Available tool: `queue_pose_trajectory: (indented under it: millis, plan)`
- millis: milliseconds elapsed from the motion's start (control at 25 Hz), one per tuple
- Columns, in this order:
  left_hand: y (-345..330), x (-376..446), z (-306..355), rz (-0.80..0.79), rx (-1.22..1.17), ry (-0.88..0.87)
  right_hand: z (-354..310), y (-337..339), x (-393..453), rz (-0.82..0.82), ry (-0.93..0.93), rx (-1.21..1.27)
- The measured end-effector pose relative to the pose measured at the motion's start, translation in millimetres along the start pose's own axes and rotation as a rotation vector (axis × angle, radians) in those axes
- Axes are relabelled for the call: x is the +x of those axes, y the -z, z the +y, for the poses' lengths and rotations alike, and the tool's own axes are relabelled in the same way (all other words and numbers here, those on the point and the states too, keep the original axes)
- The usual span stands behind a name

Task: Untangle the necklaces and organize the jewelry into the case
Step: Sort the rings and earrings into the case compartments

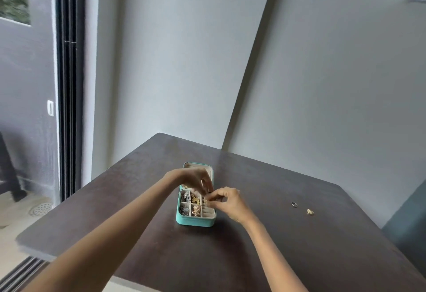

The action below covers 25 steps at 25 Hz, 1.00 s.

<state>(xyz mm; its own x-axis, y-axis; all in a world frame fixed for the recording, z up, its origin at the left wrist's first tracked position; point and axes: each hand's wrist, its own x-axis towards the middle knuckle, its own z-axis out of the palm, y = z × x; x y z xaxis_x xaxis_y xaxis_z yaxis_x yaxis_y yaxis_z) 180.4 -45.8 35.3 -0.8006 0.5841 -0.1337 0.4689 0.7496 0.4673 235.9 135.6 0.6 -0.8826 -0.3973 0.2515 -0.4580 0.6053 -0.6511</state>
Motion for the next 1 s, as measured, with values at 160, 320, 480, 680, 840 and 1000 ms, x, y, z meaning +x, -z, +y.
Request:
queue_pose_trajectory:
  millis: [160, 320, 480, 680, 840, 1000]
  plan:
    - [0.5, -1.6, 2.2, -0.048, -0.003, -0.01, 2.5, -1.0, 0.0, 0.029, 0.012, -0.092]
    - [1.3, -1.8, -0.5, -0.099, -0.048, 0.01, -2.3, 1.4, -0.3, -0.04, 0.051, -0.141]
    - [4.2, -4.0, 0.3, -0.106, -0.062, 0.031, -0.6, -6.8, -3.7, -0.008, -0.014, -0.04]
    - [2.0, -1.7, 0.9, -0.103, -0.063, 0.05, -1.0, -1.9, -4.5, 0.018, -0.047, 0.091]
    - [-0.1, 1.9, 0.8, -0.082, -0.071, 0.05, -6.9, 4.2, 0.7, -0.11, -0.078, 0.033]
    - [0.9, 1.5, 2.4, -0.087, -0.112, 0.062, -9.1, 0.7, 1.9, -0.104, -0.168, 0.255]
